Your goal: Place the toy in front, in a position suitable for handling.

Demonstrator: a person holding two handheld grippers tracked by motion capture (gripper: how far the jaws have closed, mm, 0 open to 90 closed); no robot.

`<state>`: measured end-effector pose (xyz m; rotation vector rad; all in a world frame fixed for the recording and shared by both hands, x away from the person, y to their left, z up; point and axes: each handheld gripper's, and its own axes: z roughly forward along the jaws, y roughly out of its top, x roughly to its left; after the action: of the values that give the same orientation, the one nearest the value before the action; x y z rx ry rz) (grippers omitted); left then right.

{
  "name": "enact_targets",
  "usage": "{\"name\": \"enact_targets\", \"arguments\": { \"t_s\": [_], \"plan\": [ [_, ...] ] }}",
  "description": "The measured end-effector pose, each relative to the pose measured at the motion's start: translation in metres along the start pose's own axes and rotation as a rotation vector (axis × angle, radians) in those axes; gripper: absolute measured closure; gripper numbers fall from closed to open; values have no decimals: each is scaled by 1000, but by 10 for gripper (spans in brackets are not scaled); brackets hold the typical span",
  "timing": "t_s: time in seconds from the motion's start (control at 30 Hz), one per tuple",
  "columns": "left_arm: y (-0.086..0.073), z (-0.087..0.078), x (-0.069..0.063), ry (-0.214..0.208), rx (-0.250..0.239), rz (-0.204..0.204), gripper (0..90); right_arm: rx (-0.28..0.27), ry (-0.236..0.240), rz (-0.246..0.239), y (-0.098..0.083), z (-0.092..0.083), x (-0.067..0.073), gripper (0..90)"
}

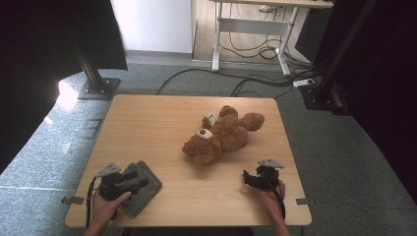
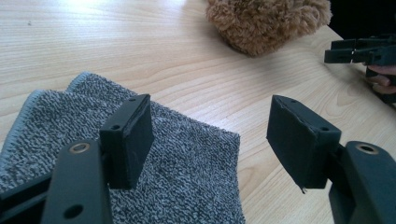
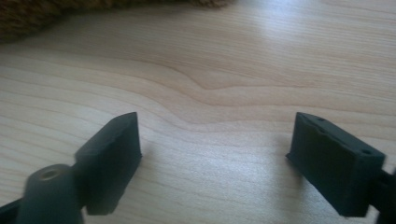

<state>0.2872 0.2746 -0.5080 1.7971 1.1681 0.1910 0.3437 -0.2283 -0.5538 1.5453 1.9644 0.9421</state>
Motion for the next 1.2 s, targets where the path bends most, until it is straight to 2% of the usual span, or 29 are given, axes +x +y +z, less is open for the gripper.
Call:
{"name": "enact_targets", "arguments": {
  "t_s": [0.03,0.1,0.13,0.17,0.23,0.27,0.3,0.33,0.37,0.43,0.5,0.6,0.67,0.73,0.83,0.87,0.97,1.0,1.03,1.07,1.1,1.13,1.2],
  "plan": [
    [0,0,0,0,0,0,311,0,0,0,0,0,0,183],
    [0,0,0,1,-1,-2,311,-44,27,-10,1,-5,0,236],
    [0,0,0,3,-1,-1,311,-44,27,-10,1,-5,0,236],
    [-1,0,0,3,-1,-3,310,-74,38,-19,3,-9,1,251],
    [-1,0,1,2,1,-5,311,-88,47,-18,5,-11,3,261],
    [-1,0,1,1,2,-8,310,-113,70,-29,9,-15,5,264],
    [-1,0,1,1,2,-8,310,-113,70,-29,9,-15,5,264],
    [-1,-1,2,-2,-5,-17,311,-146,101,-33,16,-20,7,268],
    [0,-1,2,-4,-5,-20,311,-163,113,-32,21,-22,7,268],
    [0,-2,3,-5,-9,-22,311,-195,130,-24,31,-25,8,276],
    [0,-2,3,-5,-10,-23,311,-202,134,-25,35,-25,9,273],
    [-1,-1,2,-9,-8,-22,311,-214,131,-43,62,-20,13,259],
    [-1,-1,1,-10,-2,-19,311,-211,132,-40,66,-18,14,256],
    [-1,1,0,-12,2,-15,311,-217,129,-21,86,-6,12,255],
    [-1,2,0,-12,6,-11,311,-217,135,-15,96,2,12,255],
    [-1,2,0,-11,5,-10,311,-210,146,-14,104,12,12,255],
    [-1,1,0,-10,5,-9,311,-199,163,-4,109,22,11,253],
    [-1,1,0,-8,5,-8,311,-195,195,21,113,28,9,297],
    [-1,1,0,-8,5,-8,311,-194,211,26,113,30,9,349],
    [-1,1,0,-7,6,-7,311,-194,211,26,113,30,9,349],
    [-2,2,0,-7,6,-9,311,-199,248,27,113,31,10,484],
    [-2,2,0,-7,6,-9,311,-199,248,27,113,31,10,484],
    [-2,2,0,-10,9,-7,311,-182,266,4,109,30,15,642]
  ]
}}
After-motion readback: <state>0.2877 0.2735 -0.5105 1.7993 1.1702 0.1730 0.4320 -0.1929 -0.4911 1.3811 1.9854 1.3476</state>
